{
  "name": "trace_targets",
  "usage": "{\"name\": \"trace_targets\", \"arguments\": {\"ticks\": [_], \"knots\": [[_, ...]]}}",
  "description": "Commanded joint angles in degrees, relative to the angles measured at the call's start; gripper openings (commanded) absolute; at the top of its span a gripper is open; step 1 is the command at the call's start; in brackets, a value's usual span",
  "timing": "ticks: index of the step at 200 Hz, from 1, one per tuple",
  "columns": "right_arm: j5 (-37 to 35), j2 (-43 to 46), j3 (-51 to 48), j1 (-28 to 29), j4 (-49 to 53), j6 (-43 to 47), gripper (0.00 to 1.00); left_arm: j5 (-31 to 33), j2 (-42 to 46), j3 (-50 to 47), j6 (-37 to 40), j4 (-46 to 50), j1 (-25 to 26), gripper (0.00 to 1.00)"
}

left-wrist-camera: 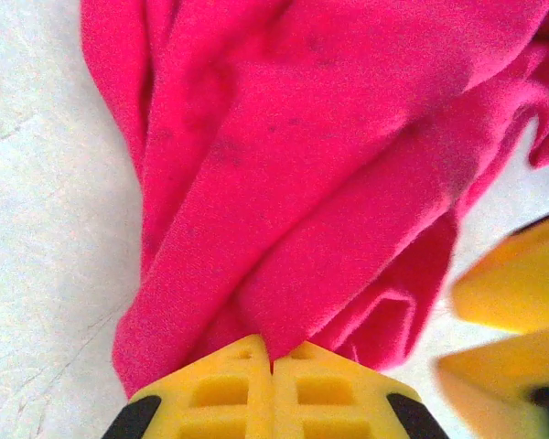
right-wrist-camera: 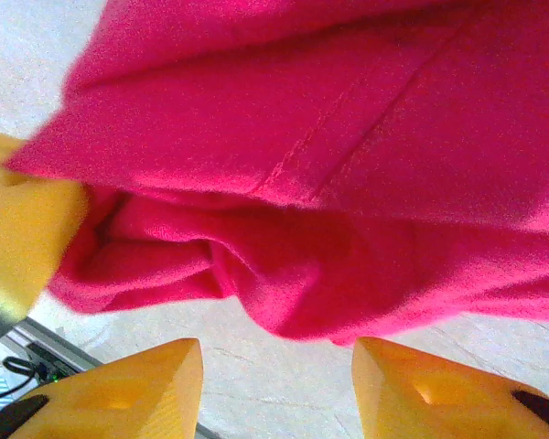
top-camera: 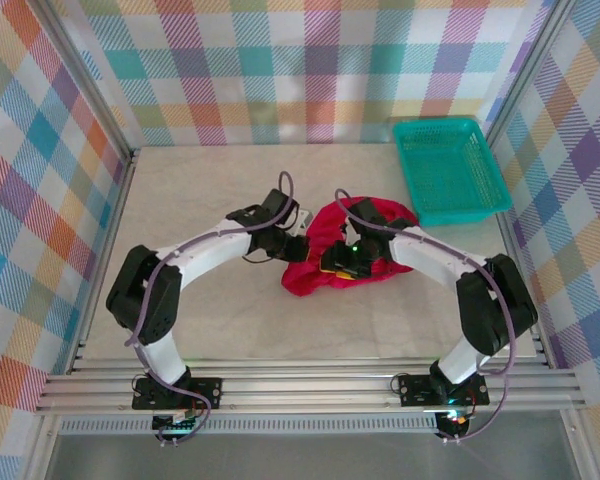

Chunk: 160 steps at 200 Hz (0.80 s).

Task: Fold the inside-out t-shirt

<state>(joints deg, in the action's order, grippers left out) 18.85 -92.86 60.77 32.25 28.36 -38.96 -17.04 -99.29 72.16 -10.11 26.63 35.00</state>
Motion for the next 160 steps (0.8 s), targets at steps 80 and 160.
{"name": "trace_targets", "arguments": {"ticks": [80,160], "knots": [[-2.0,-1.5,5.6,-3.0,1.6,1.5,0.00,-16.8,8.7,-5.6,-17.7,-13.5,-15.3,0.00],[2.2,8.6,-9.9,-5.5,-2.6,4.9,0.00,-20.1,2.7,-19.7,-31.1,-37.9,-19.3,0.12]]}}
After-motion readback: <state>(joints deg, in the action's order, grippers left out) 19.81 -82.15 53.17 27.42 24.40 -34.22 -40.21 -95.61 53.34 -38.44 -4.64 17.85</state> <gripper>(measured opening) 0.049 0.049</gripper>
